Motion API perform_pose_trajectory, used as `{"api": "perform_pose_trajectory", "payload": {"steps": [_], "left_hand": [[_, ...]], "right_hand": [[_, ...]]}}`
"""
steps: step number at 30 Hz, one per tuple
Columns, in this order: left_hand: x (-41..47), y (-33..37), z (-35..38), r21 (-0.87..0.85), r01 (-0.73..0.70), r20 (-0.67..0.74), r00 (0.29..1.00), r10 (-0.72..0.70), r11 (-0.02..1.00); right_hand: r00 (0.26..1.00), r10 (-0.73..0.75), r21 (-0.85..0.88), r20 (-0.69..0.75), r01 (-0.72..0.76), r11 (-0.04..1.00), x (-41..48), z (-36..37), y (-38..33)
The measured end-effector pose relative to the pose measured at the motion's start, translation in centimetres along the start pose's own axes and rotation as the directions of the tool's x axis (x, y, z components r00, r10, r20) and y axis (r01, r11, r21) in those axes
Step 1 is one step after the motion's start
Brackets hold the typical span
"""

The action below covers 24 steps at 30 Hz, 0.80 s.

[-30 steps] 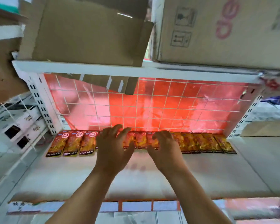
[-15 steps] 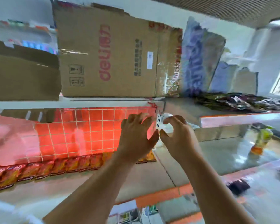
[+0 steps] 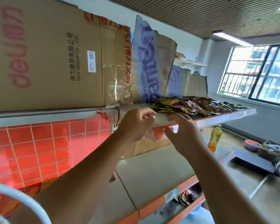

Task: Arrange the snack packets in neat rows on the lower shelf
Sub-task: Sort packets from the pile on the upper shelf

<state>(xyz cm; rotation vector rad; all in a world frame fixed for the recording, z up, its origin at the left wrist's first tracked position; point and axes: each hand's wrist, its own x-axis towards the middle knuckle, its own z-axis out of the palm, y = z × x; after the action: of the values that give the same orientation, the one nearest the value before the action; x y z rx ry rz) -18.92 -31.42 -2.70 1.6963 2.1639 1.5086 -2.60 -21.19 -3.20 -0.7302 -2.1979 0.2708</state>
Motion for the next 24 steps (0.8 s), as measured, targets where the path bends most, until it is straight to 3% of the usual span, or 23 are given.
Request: {"api": "perform_pose_trajectory", "payload": {"steps": [4,8,15,19,22,24], "left_hand": [[5.3,-1.3,2.2,0.038,0.041,0.102,0.994,-0.045,0.998],[9.6,-2.6,2.9,0.182,0.02,0.202,0.978,-0.057,0.983],[13.7,-4.2,4.0,0.506,-0.163,0.465,0.879,-0.109,0.847],[13.2,-4.2,4.0,0.569,-0.236,0.43,0.902,-0.04,0.788],[13.0,-4.2,3.9,0.558,-0.214,0.382,0.924,-0.019,0.801],[13.0,-4.1,3.9,0.552,-0.21,0.378,0.926,-0.017,0.807]], "right_hand": [[1.0,-0.003,-0.074,-0.011,0.002,0.997,3.8,0.9,3.5],[1.0,0.02,-0.155,-0.001,-0.02,0.988,8.0,1.9,4.7],[0.964,-0.095,-0.343,0.248,0.179,0.922,13.6,3.4,5.5],[0.986,-0.116,-0.289,0.119,0.146,0.946,14.2,3.6,5.9],[0.992,-0.111,-0.167,-0.051,0.101,0.981,14.2,3.4,6.7],[0.993,-0.084,-0.108,-0.08,0.075,0.991,14.3,3.3,7.5]]}}
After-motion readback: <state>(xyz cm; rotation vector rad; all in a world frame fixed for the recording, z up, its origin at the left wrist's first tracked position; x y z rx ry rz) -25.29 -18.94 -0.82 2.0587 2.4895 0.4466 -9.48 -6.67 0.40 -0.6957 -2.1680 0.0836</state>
